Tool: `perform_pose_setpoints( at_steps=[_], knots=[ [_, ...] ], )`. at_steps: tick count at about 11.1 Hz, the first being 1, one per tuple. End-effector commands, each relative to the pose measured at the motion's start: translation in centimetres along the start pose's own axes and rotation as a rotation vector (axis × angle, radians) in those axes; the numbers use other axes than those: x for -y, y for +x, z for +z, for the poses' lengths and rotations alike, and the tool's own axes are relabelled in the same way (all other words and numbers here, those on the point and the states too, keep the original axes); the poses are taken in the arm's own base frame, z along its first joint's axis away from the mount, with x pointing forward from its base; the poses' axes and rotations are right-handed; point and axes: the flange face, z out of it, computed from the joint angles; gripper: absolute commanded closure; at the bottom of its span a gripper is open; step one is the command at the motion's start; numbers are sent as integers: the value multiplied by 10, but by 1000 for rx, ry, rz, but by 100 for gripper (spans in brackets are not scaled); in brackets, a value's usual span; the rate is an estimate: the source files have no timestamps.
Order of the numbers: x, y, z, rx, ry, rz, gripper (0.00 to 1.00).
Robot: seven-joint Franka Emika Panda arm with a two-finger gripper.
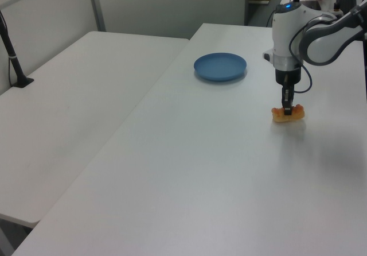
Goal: Put the bread on the table
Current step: 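Lower the bread roll onto the bare table surface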
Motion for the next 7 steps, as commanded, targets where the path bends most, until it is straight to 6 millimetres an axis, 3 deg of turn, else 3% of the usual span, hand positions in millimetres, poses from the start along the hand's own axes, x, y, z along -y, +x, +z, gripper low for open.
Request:
perform_pose_setpoints(
  at_steps=[1, 5, 6, 7],
  knots=[
    [7, -4, 7, -6, -21, 37, 68],
    [12, -5, -1, 37, -28, 65, 38],
    [17, -4, -11, 63, -31, 60, 26],
    [18, 0, -29, 75, -36, 58, 5]
  ],
)
